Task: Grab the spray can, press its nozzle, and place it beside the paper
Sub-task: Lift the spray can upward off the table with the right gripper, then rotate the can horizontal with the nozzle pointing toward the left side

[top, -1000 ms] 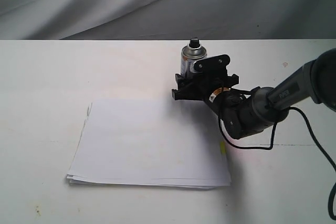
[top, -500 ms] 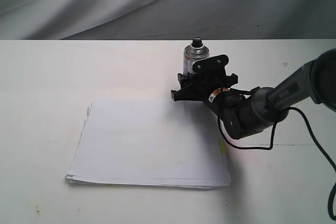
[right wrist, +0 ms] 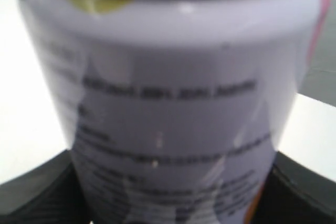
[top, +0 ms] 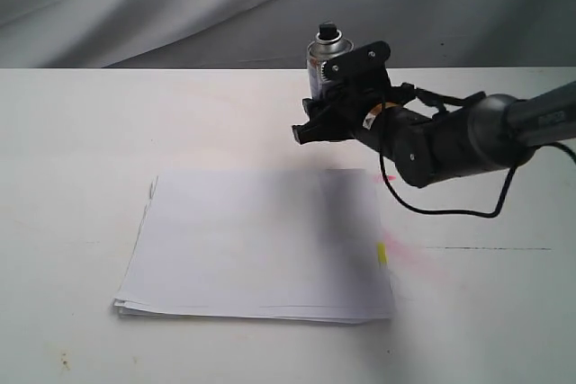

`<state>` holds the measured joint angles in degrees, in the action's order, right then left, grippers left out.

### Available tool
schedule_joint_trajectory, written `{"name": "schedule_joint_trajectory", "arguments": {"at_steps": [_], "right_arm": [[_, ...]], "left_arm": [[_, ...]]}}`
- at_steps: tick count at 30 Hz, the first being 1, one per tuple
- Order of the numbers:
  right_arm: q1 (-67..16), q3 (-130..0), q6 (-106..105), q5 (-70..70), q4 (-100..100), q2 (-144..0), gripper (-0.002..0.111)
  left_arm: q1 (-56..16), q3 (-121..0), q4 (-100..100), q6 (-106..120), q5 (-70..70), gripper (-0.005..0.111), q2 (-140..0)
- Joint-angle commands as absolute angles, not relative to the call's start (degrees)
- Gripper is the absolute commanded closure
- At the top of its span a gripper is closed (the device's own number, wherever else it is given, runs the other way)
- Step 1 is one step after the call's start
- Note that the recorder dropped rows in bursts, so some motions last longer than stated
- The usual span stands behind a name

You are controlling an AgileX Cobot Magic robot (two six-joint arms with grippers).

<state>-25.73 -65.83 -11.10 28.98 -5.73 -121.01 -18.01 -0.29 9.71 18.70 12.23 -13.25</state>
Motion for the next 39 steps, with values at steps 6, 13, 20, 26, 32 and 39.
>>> {"name": "schedule_joint_trajectory", "arguments": {"at_steps": [6, 13, 20, 26, 32, 39], "right_arm": [[-25.2, -66.1, -19.7, 10.1, 0.9, -106.9, 0.108], [-28.1, -66.1, -19.7, 0.4, 10.9, -99.1, 0.108], [-34.9, -65.8, -19.7, -3.1, 18.3, -98.4, 0.108], [-37.3, -65.8, -19.5, -6.2, 24.5, -98.4, 0.108], [-37.3, -65.8, -19.5, -13.6, 24.9, -98.4, 0.108], [-37.3, -65.8, -18.3, -23.2, 31.4, -98.4, 0.108]], "left_arm": [[-18.3, 0.0, 9.6, 18.5, 12.3, 0.107, -13.1], [-18.3, 0.0, 9.6, 18.5, 12.3, 0.107, -13.1], [-18.3, 0.0, 9.6, 18.4, 12.3, 0.107, -13.1], [-18.3, 0.0, 9.6, 18.4, 12.3, 0.107, -13.1], [-18.3, 0.0, 9.6, 18.4, 12.3, 0.107, -13.1], [-18.3, 0.0, 9.6, 18.4, 12.3, 0.107, -13.1]]}}
